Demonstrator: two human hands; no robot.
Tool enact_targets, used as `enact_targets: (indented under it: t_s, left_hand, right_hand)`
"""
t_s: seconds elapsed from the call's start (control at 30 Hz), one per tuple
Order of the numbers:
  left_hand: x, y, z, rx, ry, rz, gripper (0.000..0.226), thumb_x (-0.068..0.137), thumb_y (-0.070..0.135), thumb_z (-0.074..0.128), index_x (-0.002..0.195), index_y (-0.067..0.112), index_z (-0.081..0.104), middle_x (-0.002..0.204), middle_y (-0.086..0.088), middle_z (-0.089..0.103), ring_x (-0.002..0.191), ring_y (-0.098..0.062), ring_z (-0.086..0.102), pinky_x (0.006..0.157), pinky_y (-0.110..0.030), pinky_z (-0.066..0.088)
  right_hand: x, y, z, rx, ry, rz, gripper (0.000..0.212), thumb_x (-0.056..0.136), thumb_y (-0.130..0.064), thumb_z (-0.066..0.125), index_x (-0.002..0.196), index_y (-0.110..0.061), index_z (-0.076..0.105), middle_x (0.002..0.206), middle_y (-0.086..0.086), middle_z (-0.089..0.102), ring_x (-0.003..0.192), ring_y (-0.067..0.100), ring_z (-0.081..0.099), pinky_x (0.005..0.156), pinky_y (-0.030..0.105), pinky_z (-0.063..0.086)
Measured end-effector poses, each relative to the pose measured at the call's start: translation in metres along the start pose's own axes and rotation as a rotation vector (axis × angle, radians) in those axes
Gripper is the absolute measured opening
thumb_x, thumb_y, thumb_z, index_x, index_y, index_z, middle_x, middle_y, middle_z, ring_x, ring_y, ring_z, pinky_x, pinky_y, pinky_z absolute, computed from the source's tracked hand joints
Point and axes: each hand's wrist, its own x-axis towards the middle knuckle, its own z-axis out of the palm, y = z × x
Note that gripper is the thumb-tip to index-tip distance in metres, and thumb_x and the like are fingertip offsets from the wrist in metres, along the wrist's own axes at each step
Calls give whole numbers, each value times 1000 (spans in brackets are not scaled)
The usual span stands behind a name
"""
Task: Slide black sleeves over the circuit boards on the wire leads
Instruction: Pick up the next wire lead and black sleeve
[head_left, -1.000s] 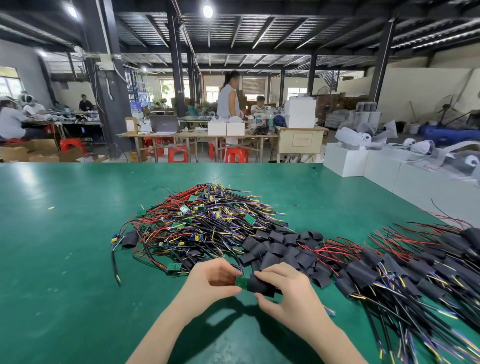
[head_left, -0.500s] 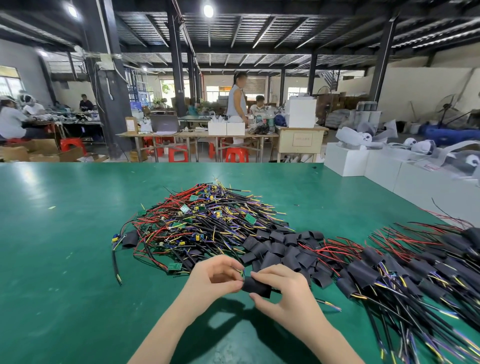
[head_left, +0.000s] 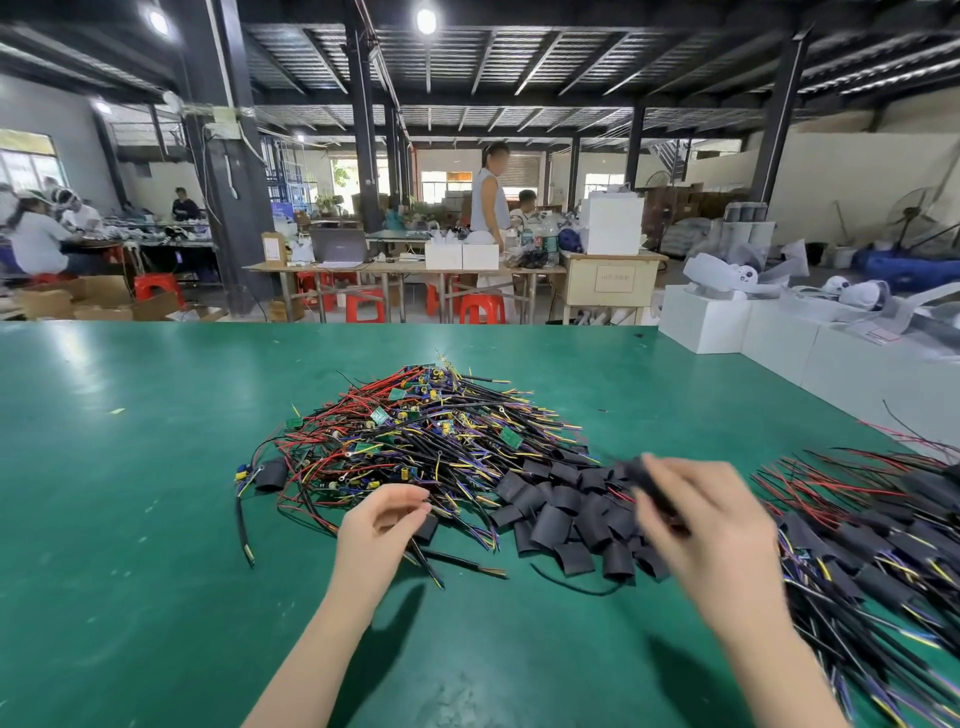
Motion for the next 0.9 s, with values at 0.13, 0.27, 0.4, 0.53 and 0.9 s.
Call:
enact_targets:
  t_s: [0.13, 0.27, 0.4, 0.53, 0.9]
  left_hand:
    - [1, -5, 2, 89, 3, 7, 25, 82, -7, 68, 83, 17, 71, 82, 5, 74, 76, -3, 67, 72, -10, 50]
    - [2, -9, 2, 347, 71, 57, 24, 81, -6, 67, 88, 17, 70, 91, 5, 71, 84, -12, 64, 79, -25, 51]
    - [6, -18, -9, 755, 130, 22, 32, 83, 2, 64, 112, 15, 64, 117, -7, 59, 113, -29, 47, 93, -38, 39]
    - [8, -23, -20, 824, 53, -105, 30, 88, 7, 61, 116, 20, 65, 123, -9, 56, 115, -30, 46, 95, -41, 41]
    - [16, -22, -39, 827, -192, -63, 48, 82, 10, 67, 128, 14, 52, 113, -5, 60, 111, -21, 51, 96, -33, 43]
  right_hand:
    - [-7, 47, -17, -237, 67, 302, 25, 80, -12, 67, 100, 2, 72, 91, 17, 69, 79, 35, 59, 77, 36, 44]
    - [-20, 65, -18, -372, -204, 622, 32, 74, -8, 79, 100, 8, 70, 89, 30, 67, 91, 46, 57, 78, 52, 49]
    - [-15, 40, -8, -376, -103, 515, 46, 70, -14, 82, 109, 3, 67, 116, 28, 60, 108, 47, 48, 79, 54, 42]
    - [-10, -4, 13, -178, -177, 250, 39, 67, -15, 84, 103, -8, 72, 111, 15, 64, 101, 39, 53, 76, 47, 46]
    - [-43, -26, 45, -121, -864, 149, 42, 94, -29, 41, 136, -34, 46, 139, -10, 43, 124, 18, 39, 99, 29, 35]
